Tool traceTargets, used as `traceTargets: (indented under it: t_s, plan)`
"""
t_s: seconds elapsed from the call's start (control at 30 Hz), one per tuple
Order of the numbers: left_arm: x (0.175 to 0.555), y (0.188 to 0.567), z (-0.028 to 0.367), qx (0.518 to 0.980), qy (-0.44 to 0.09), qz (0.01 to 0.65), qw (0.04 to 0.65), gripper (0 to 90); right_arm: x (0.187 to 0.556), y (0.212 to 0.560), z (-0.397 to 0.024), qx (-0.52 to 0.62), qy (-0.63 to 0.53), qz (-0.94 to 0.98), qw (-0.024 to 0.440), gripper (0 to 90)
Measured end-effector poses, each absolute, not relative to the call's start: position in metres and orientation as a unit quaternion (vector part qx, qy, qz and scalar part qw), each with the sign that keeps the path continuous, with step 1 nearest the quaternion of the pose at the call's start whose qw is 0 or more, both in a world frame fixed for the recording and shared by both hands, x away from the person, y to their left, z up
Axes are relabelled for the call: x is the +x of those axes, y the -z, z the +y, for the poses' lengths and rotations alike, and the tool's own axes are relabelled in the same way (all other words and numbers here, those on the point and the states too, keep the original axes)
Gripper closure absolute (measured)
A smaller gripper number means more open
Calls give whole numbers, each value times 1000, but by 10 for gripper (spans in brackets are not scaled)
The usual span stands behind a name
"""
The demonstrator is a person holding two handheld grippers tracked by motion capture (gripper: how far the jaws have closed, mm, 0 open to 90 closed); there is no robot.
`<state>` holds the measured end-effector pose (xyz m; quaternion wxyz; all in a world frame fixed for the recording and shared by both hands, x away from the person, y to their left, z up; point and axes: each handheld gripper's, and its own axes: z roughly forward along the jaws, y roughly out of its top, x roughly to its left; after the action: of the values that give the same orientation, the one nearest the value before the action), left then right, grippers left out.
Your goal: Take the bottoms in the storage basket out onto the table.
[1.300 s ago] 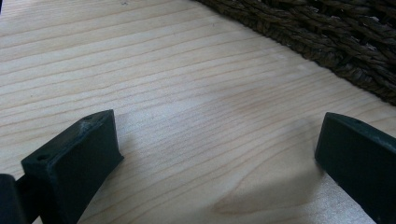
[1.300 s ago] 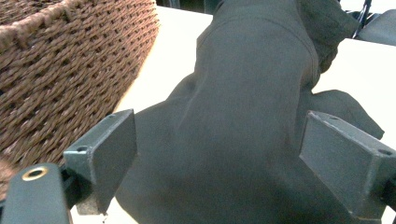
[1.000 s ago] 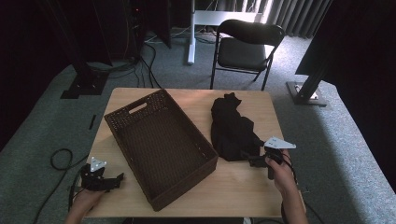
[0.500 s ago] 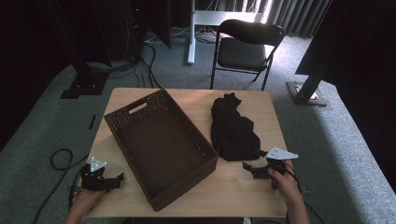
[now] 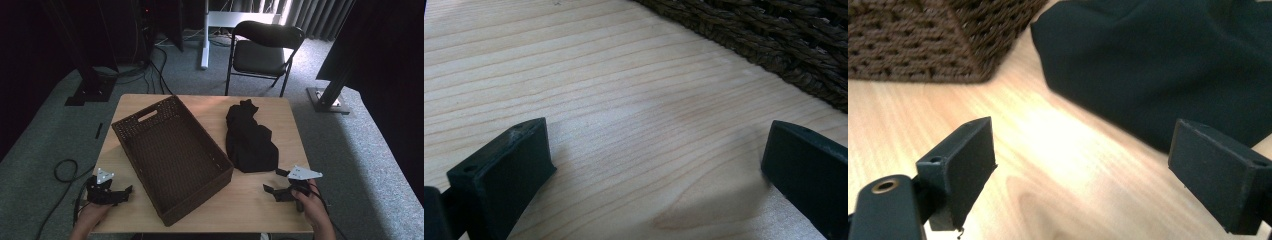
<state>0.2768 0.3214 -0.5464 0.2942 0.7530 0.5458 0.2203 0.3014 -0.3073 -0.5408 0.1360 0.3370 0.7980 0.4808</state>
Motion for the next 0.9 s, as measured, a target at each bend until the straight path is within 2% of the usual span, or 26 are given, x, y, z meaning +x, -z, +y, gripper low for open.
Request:
traceTargets:
  t_s: [0.3,0.9]
  plan:
    - [277,546,321,753,-220,546,294,0,296,545,-307,325,-461,816,128,106]
    - [277,546,321,753,-220,546,294,0,283,549,-308,345,-383,841,165,106]
